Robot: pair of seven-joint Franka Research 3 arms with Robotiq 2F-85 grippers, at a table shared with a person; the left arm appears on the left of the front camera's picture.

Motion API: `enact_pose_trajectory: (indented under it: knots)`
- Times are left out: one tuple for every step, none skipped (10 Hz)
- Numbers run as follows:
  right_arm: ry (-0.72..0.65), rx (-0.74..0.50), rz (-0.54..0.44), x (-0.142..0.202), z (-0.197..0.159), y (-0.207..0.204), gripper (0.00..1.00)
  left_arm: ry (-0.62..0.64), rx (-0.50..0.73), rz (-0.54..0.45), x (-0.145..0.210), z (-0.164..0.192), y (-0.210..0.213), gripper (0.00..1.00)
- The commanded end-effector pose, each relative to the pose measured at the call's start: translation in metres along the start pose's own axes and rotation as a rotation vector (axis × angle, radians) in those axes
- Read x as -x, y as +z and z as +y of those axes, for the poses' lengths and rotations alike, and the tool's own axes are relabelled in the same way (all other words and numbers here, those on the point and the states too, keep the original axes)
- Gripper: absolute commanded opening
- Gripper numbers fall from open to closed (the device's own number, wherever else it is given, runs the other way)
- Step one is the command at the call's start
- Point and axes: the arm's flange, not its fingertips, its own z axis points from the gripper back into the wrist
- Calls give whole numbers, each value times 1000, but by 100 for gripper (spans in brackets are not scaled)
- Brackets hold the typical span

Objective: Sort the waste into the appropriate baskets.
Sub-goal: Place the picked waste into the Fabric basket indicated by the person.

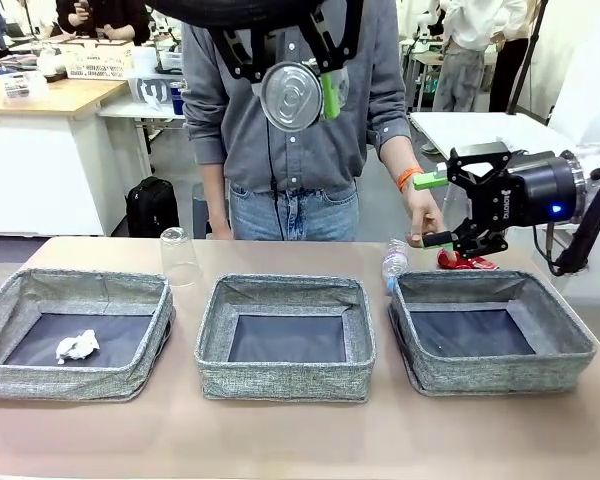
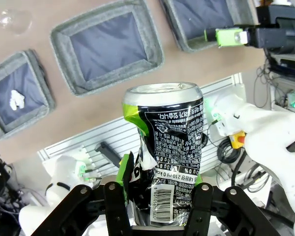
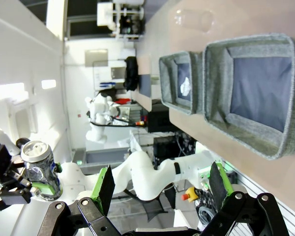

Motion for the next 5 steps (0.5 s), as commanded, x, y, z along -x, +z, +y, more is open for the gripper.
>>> enact_pose_trajectory:
  knots:
    - [21, 69, -34, 7, -14, 46, 100, -22, -16, -38, -2, 3, -32, 50]
    - [34, 150, -93, 16, -22, 81, 100, -41, 3, -54, -5, 2, -49, 50]
    - [27, 237, -143, 29, -30, 120, 100, -62, 9, -67, -10, 1, -69, 50]
    - [15, 246, -209, 46, -33, 156, 100, -114, 39, -59, -23, -5, -96, 50]
    - [22, 252, -261, 68, -35, 187, 100, -167, 70, -47, -42, -16, -130, 50]
